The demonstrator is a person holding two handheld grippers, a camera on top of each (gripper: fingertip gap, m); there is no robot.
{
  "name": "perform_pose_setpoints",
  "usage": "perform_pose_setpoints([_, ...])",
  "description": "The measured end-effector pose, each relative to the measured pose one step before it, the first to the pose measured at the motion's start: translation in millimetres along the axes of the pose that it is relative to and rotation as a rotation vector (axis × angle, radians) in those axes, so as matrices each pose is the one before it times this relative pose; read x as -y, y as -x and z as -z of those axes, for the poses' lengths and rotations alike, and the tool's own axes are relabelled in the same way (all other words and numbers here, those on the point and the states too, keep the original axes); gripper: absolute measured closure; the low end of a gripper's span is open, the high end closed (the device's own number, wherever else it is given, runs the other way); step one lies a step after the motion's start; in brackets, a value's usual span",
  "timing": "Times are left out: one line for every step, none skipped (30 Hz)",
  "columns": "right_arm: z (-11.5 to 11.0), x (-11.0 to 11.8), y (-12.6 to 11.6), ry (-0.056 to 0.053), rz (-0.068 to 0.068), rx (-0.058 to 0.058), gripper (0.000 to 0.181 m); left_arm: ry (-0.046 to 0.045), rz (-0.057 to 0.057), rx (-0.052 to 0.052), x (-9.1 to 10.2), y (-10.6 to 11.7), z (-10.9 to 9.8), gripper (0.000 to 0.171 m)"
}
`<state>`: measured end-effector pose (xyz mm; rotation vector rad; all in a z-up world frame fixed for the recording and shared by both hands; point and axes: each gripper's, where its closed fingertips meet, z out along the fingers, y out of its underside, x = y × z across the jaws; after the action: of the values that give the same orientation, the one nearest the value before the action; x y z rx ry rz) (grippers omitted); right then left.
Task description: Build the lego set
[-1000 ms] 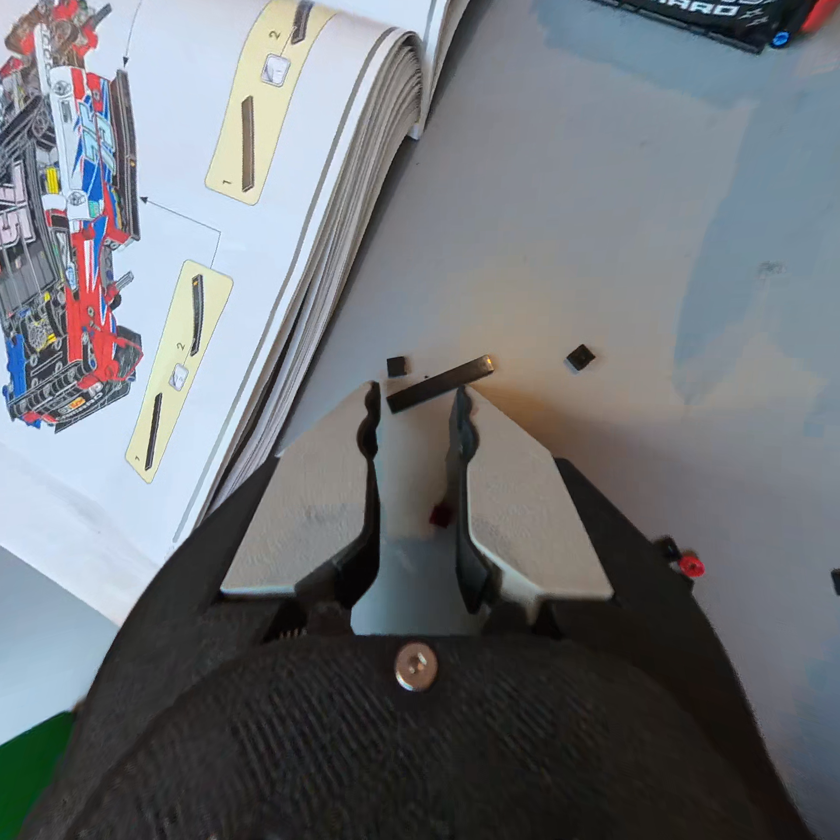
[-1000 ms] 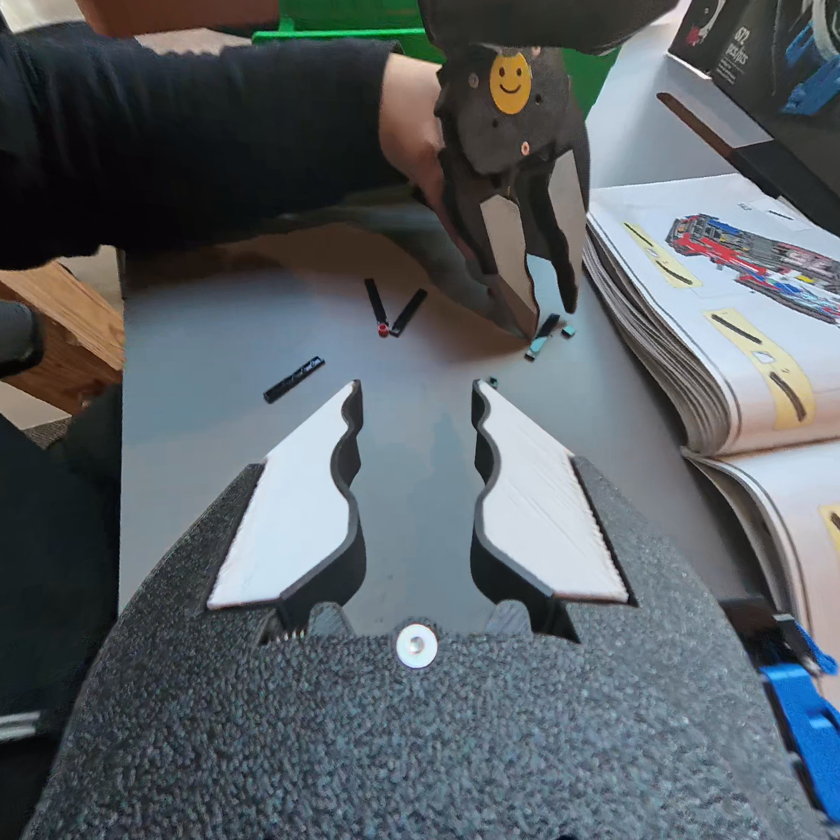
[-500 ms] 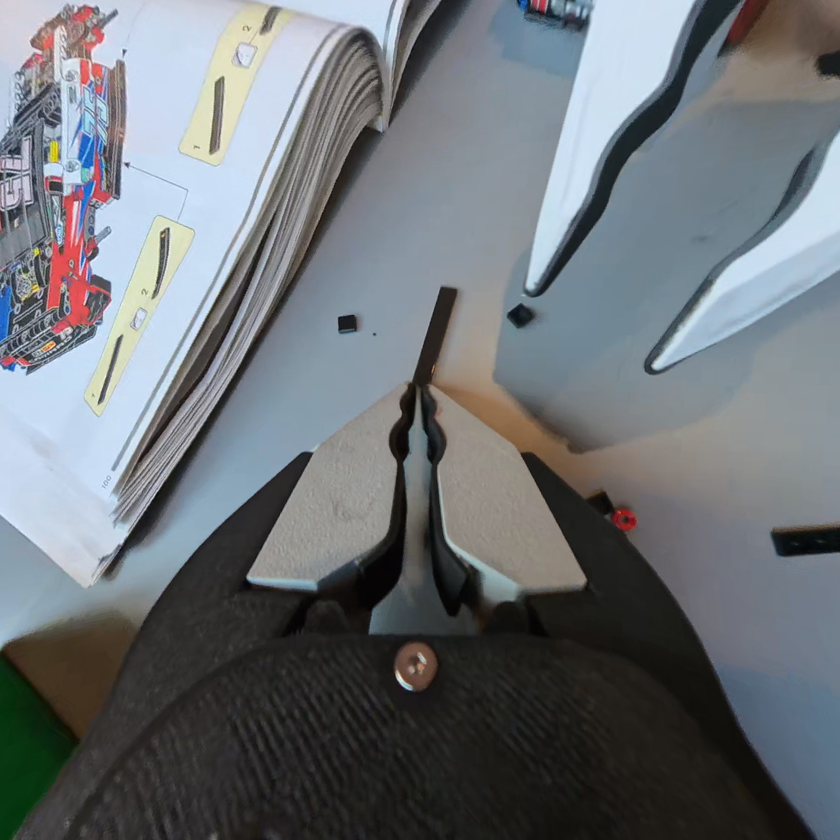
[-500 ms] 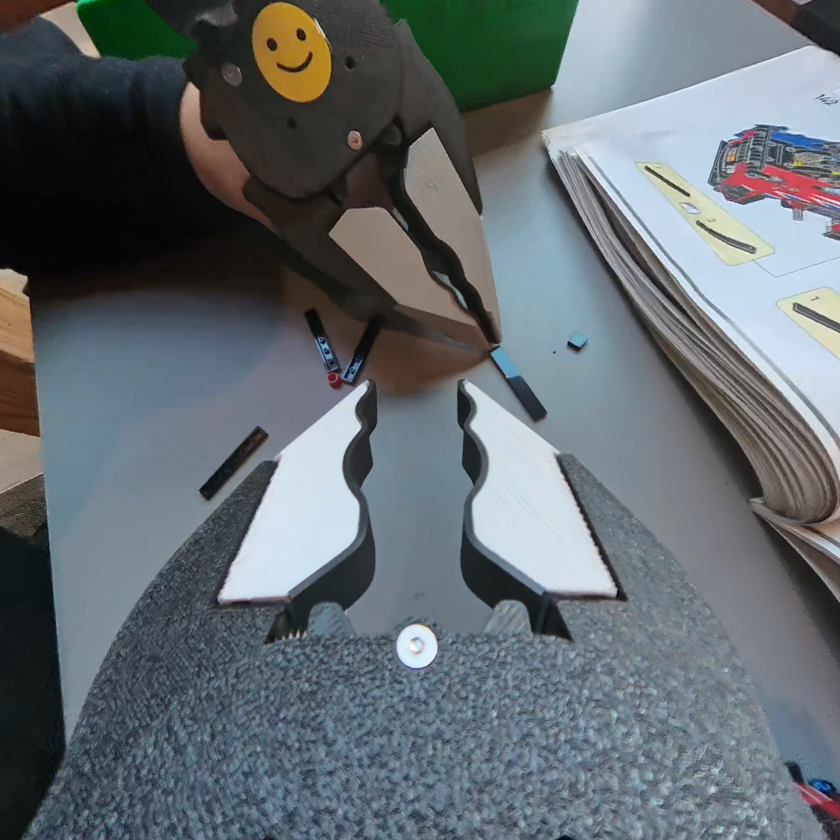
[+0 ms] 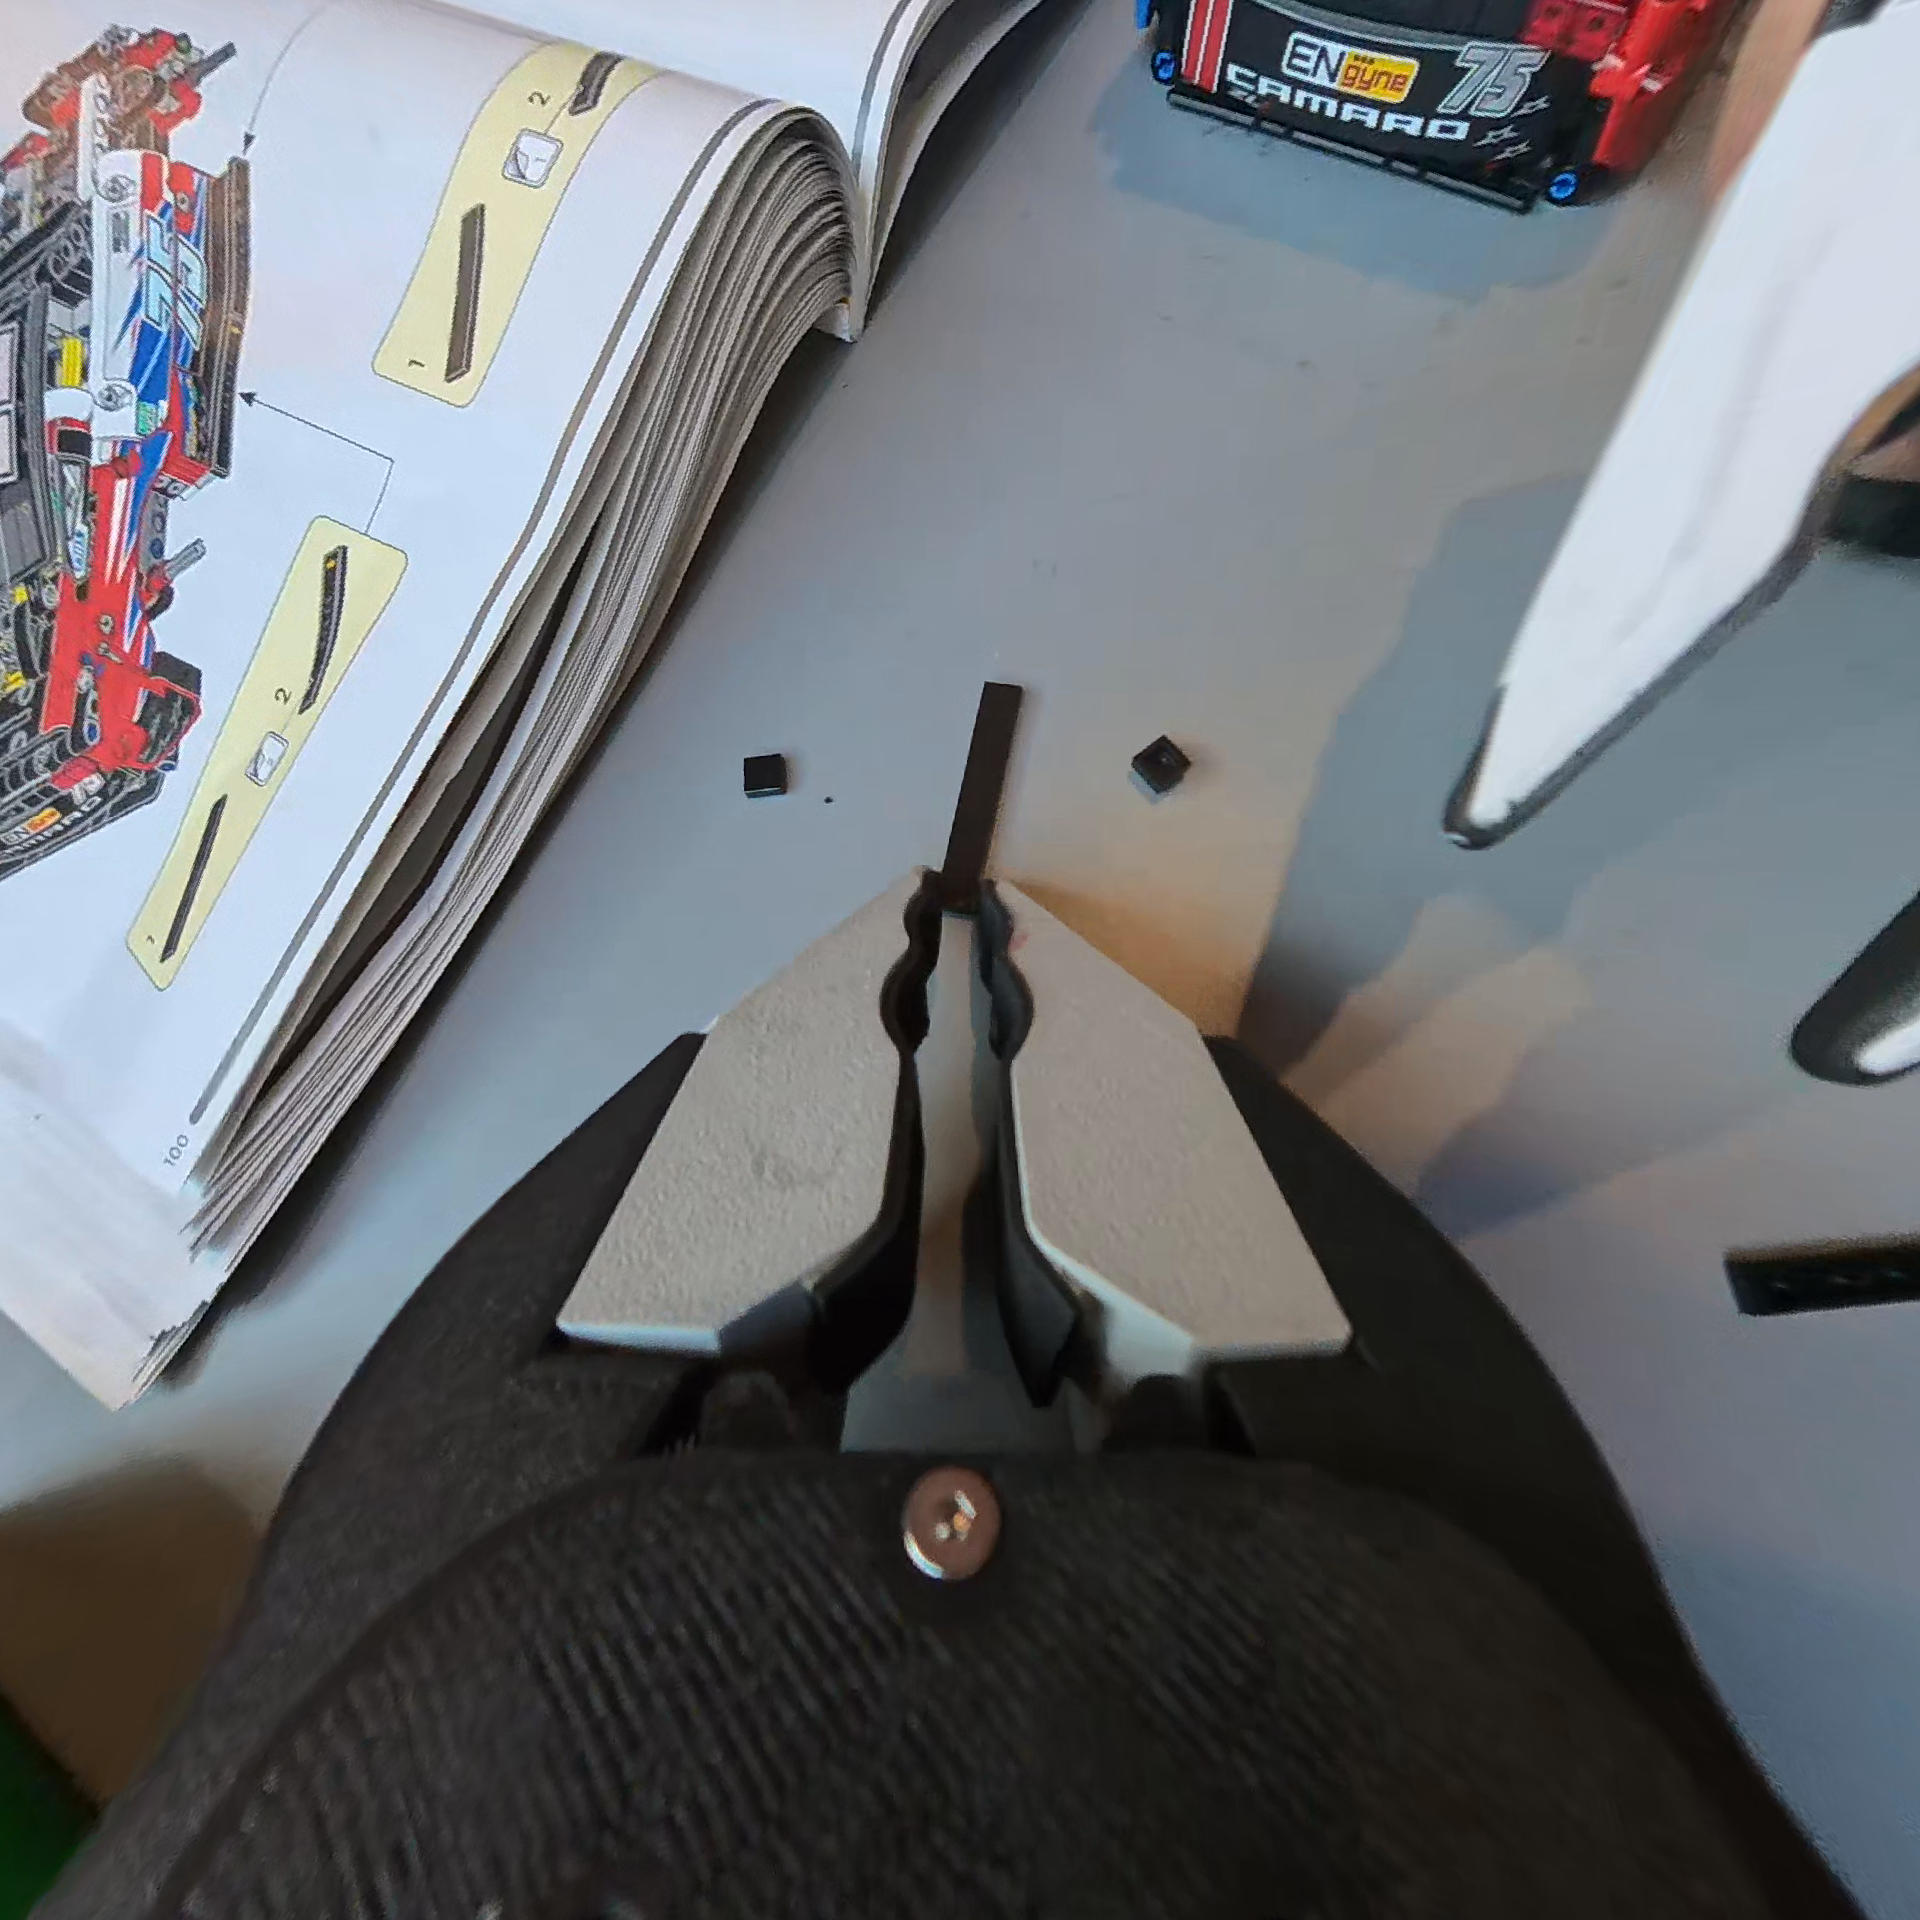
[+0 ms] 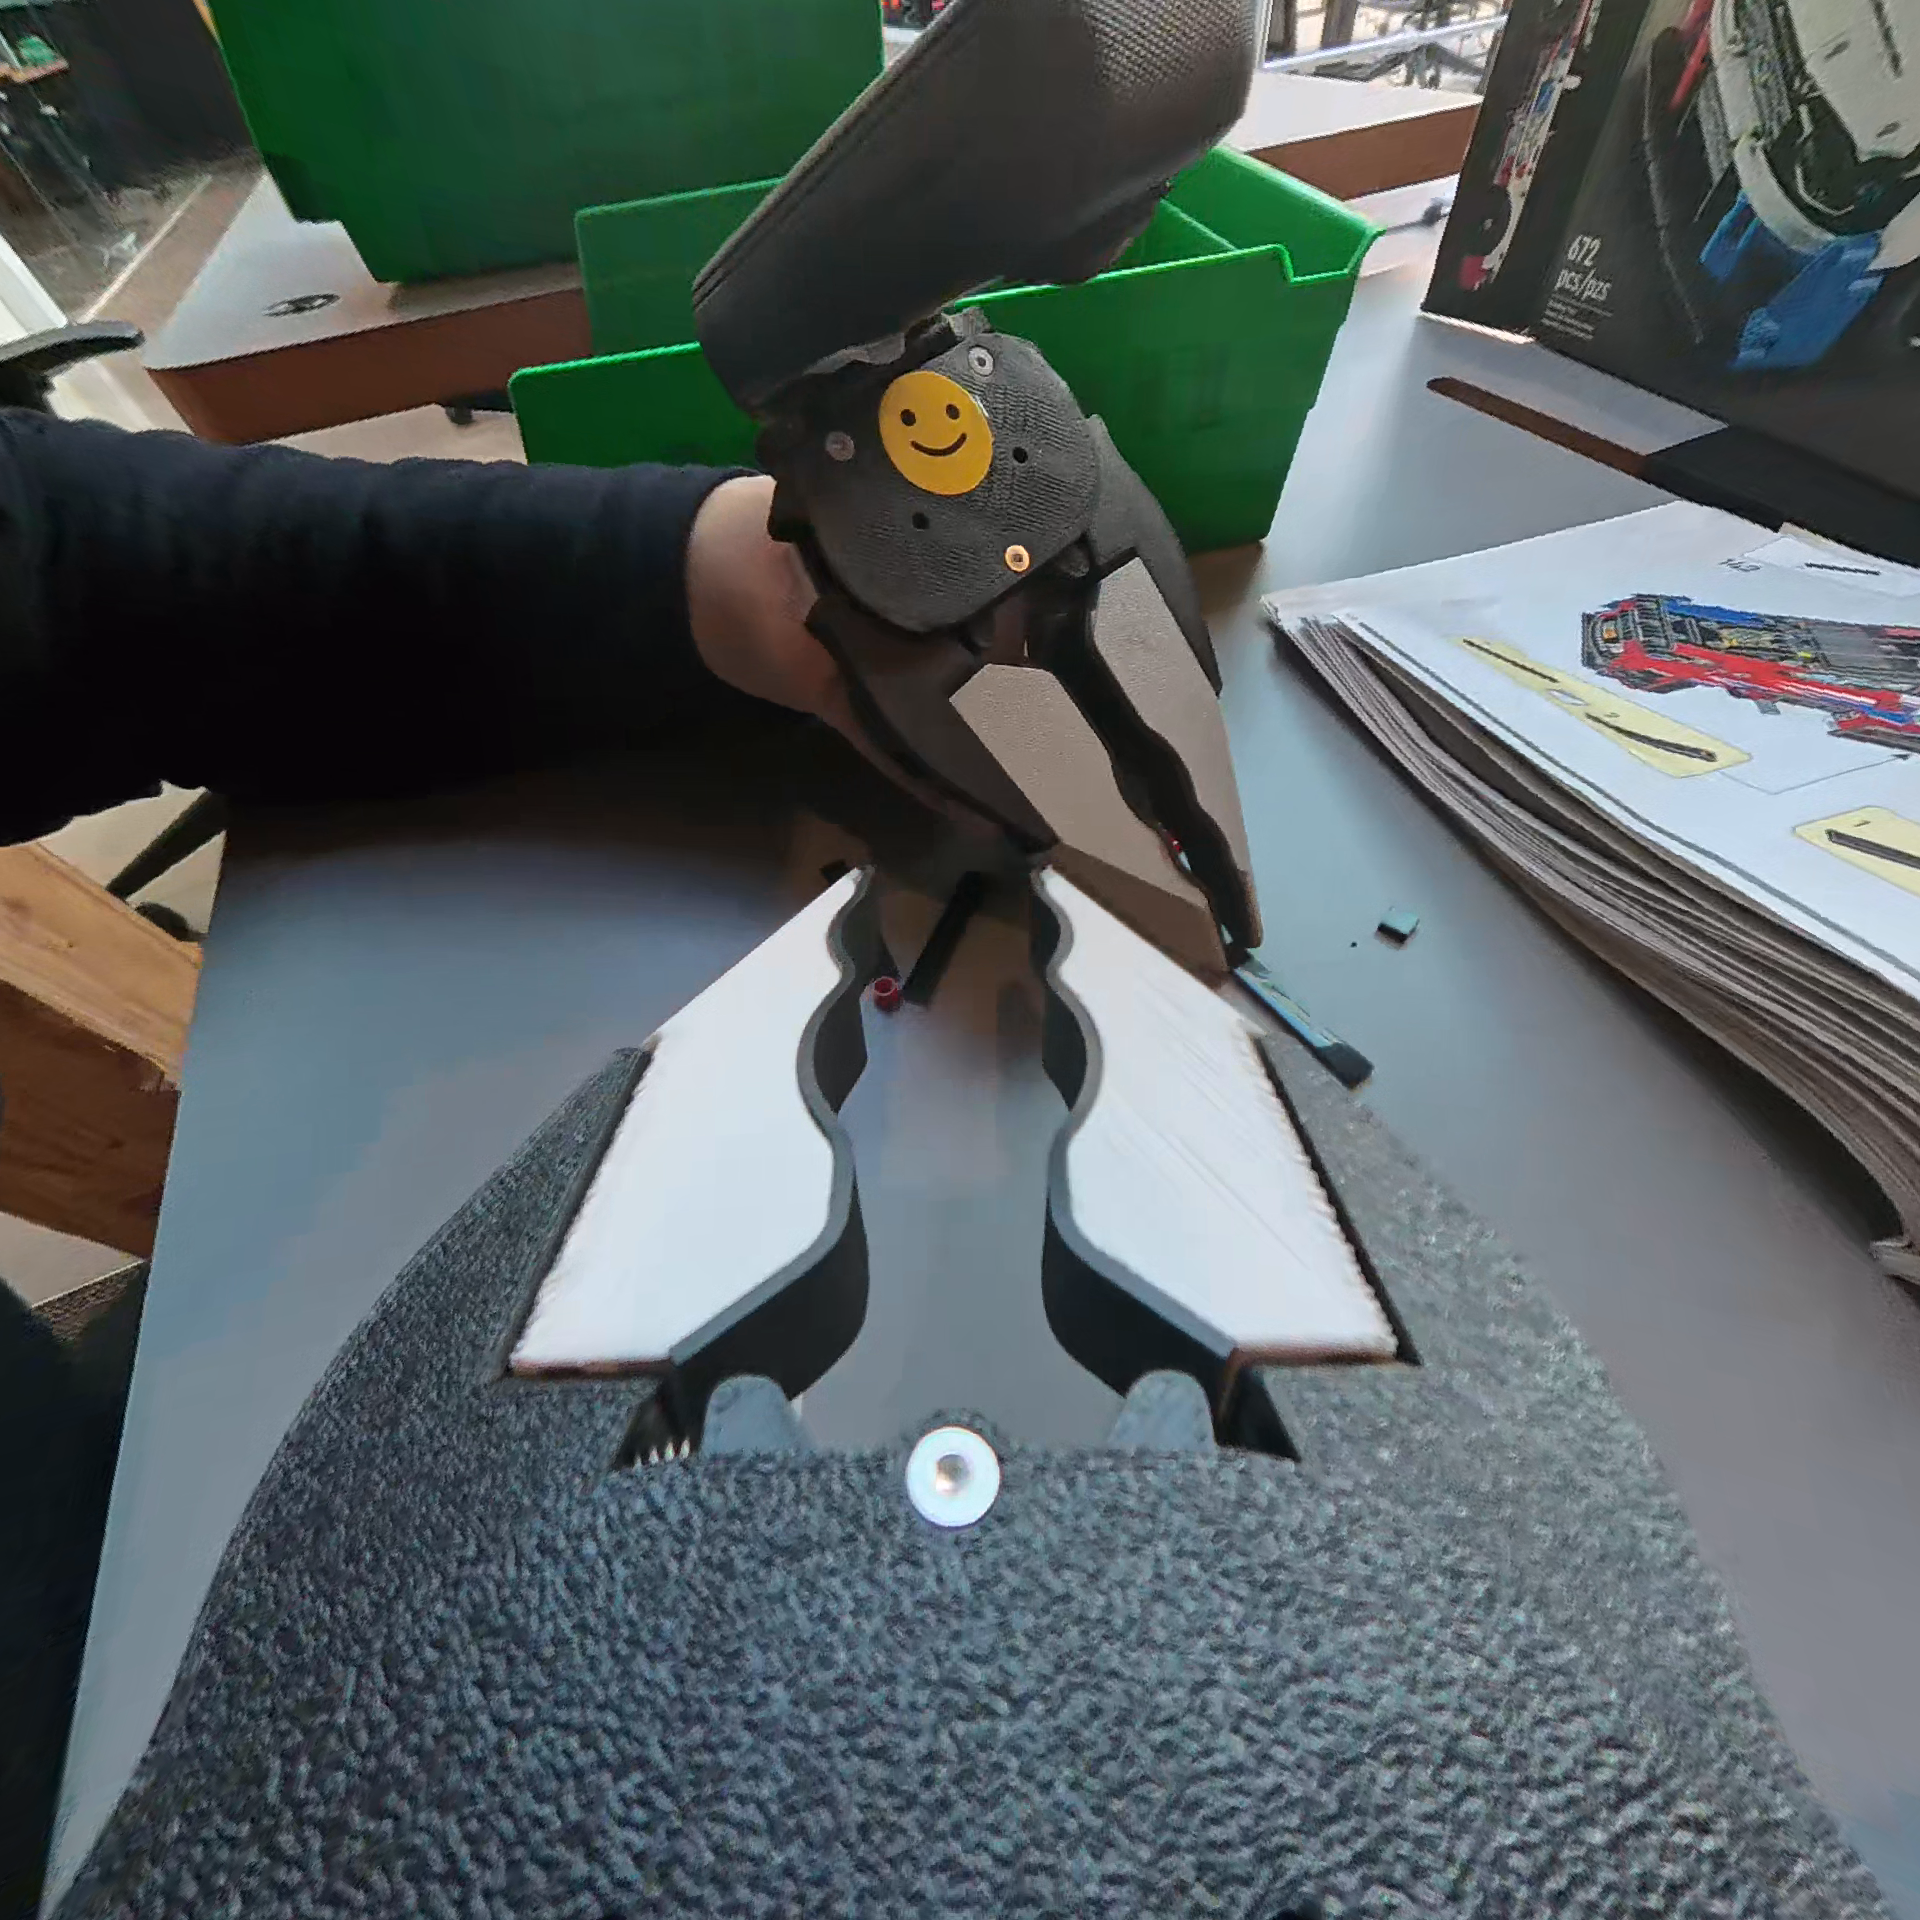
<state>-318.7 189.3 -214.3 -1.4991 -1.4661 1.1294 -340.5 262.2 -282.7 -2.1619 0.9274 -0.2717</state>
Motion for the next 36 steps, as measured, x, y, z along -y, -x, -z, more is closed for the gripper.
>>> perform_pose_setpoints([0.89, -2.28, 2.20, 0.0070, 0.0031, 0.0026, 0.154, 0.00106, -0.0144, 0.0105, 0.07, -0.08, -0.06, 0.168])
perform_pose_setpoints([1.03, -2.15, 1.56, 0.0029, 0.0089, -0.0041, 0.154, 0.00127, -0.0134, 0.0110, 0.15, -0.07, 0.05, 0.168])
perform_pose_setpoints([1.49, -1.67, 1.11, -0.0040, 0.0177, -0.0104, 0.154, -0.00129, -0.0123, 0.0076, 0.31, -0.55, -0.03, 0.168])
perform_pose_setpoints([2.03, 0.03, 1.25, -0.0099, 0.0249, -0.0131, 0.154, 0.00036, -0.0080, 0.0054, 0.30, -0.45, -0.11, 0.168])
perform_pose_setpoints([2.51, 2.52, 1.87, -0.0194, 0.0306, -0.0121, 0.154, 0.00017, -0.0039, 0.0036, 0.26, -0.28, -0.19, 0.168])
perform_pose_setpoints([2.13, 3.19, 2.13, -0.0226, 0.0320, -0.0114, 0.155, 0.00015, -0.0031, 0.0031, 0.13, 0.00, -0.14, 0.168])
perform_pose_setpoints([1.05, 2.17, 1.87, -0.0136, 0.0287, -0.0091, 0.158, -0.00006, -0.0006, 0.0028, 0.19, 0.30, -0.02, 0.168])
perform_pose_setpoints([-0.37, 0.81, 1.89, -0.0032, 0.0226, -0.0051, 0.158, -0.00956, 0.0015, 0.0103, 1.65, 1.47, 0.73, 0.171])
perform_pose_setpoints([-1.00, -0.50, 1.63, 0.0036, 0.0140, -0.0006, 0.158, -0.01606, 0.0007, 0.0009, 2.48, 0.23, 1.55, 0.171])
perform_pose_setpoints([-1.28, -1.14, 0.89, 0.0069, 0.0067, 0.0004, 0.158, -0.00078, 0.0066, -0.0095, 0.70, -1.01, 1.06, 0.171])
perform_pose_setpoints([-1.04, -1.27, 0.06, 0.0081, 0.0018, 0.0013, 0.158, -0.00233, 0.0091, -0.0097, 0.75, -0.97, 0.79, 0.171])
perform_pose_setpoints([-0.37, -0.30, -0.50, 0.0018, -0.0029, 0.0014, 0.158, 0.00215, 0.0094, -0.0047, -0.39, -0.12, 0.14, 0.171])
perform_pose_setpoints([0.34, 0.46, -1.08, -0.0053, -0.0067, -0.0005, 0.158, 0.01219, 0.0043, -0.0022, -2.36, 0.32, -0.54, 0.171])
perform_pose_setpoints([0.79, 0.98, -1.39, -0.0085, -0.0100, -0.0008, 0.158, 0.00685, -0.0021, 0.0078, -1.74, 1.59, -0.36, 0.171])
perform_pose_setpoints([1.32, 1.24, -1.46, -0.0110, -0.0120, -0.0010, 0.158, -0.00110, -0.0068, 0.0015, -0.40, 0.69, 0.36, 0.171])
perform_pose_setpoints([1.47, 1.48, -1.64, -0.0130, -0.0119, -0.0021, 0.158, -0.00117, -0.0032, -0.0007, -0.01, 0.70, 1.30, 0.171])
perform_pose_setpoints([1.29, 1.25, -1.62, -0.0110, -0.0121, -0.0014, 0.158, 0.00019, 0.0055, 0.0049, 0.19, 2.09, 1.75, 0.171])
perform_pose_setpoints([1.09, 0.88, -2.01, -0.0090, -0.0118, -0.0033, 0.159, -0.00092, 0.0127, 0.0083, 0.37, 3.20, 2.14, 0.171])
perform_pose_setpoints([1.16, 0.95, -2.47, -0.0094, -0.0101, -0.0050, 0.159, -0.00443, 0.0220, 0.0108, 0.73, 4.24, 2.22, 0.171])
perform_pose_setpoints([0.96, 1.02, -2.30, -0.0092, -0.0080, -0.0041, 0.159, -0.00383, 0.0316, 0.0101, 0.58, 4.67, 2.03, 0.171])
perform_pose_setpoints([0.76, 0.78, -1.90, -0.0074, -0.0076, -0.0017, 0.159, -0.00624, 0.0338, -0.0040, 1.06, 2.42, 1.77, 0.171])
perform_pose_setpoints([0.68, 0.64, -1.40, -0.0059, -0.0085, -0.0006, 0.160, -0.00866, 0.0376, -0.0159, 1.89, -0.23, 1.31, 0.171])
perform_pose_setpoints([0.60, 0.64, -1.21, -0.0055, -0.0082, -0.0013, 0.159, -0.00205, 0.0387, -0.0290, 1.83, -3.28, 0.35, 0.164])
perform_pose_setpoints([0.72, 0.79, -0.76, -0.0067, -0.0043, -0.0025, 0.159, 0.00613, 0.0325, -0.0305, 1.50, -4.87, -0.81, 0.157])
perform_pose_setpoints([1.01, 1.10, -0.35, -0.0087, 0.0003, -0.0036, 0.159, 0.00994, 0.0200, -0.0216, 0.98, -4.72, -1.72, 0.151])
perform_pose_setpoints([1.21, 1.22, -0.13, -0.0090, 0.0040, -0.0045, 0.159, 0.01473, 0.0044, -0.0055, 0.23, -3.05, -2.41, 0.146])
perform_pose_setpoints([1.54, 0.78, -0.18, -0.0058, 0.0071, -0.0068, 0.159, 0.01873, -0.0047, 0.0164, -0.81, 0.20, -3.17, 0.145])
perform_pose_setpoints([1.69, 0.19, -0.65, -0.0011, 0.0093, -0.0104, 0.160, 0.02469, -0.0072, 0.0217, -2.09, 1.01, -3.66, 0.144])
perform_pose_setpoints([2.16, 0.31, -0.67, -0.0009, 0.0089, -0.0112, 0.160, 0.03047, -0.0003, 0.0154, -2.81, 0.26, -3.89, 0.142])
perform_pose_setpoints([2.59, 1.08, -0.47, -0.0043, 0.0068, -0.0097, 0.159, 0.03790, 0.0039, -0.0010, -3.98, -2.19, -3.78, 0.141])
perform_pose_setpoints([2.87, 1.98, -0.21, -0.0084, 0.0056, -0.0078, 0.160, 0.01698, -0.0001, 0.0006, -0.14, -2.38, -2.64, 0.139])
perform_pose_setpoints([3.17, 2.46, 0.12, -0.0105, 0.0060, -0.0070, 0.159, 0.01051, -0.0111, 0.0056, 0.90, -1.96, -0.82, 0.140])
perform_pose_setpoints([3.07, 1.99, 0.38, -0.0086, 0.0063, -0.0064, 0.161, 0.01799, -0.0162, 0.0163, -0.24, -0.43, -1.25, 0.141])
perform_pose_setpoints([2.78, 1.01, 0.55, -0.0045, 0.0052, -0.0046, 0.160, 0.01179, -0.0238, -0.0039, 0.24, -3.25, -0.24, 0.147])
perform_pose_setpoints([2.63, 0.22, 0.84, -0.0004, 0.0040, -0.0026, 0.160, 0.01006, -0.0124, -0.0123, 0.28, -4.09, -0.39, 0.155])
perform_pose_setpoints([2.64, -0.12, 0.76, 0.0014, 0.0043, -0.0024, 0.160, 0.00636, -0.0115, -0.0088, 0.31, -3.15, -0.54, 0.162])
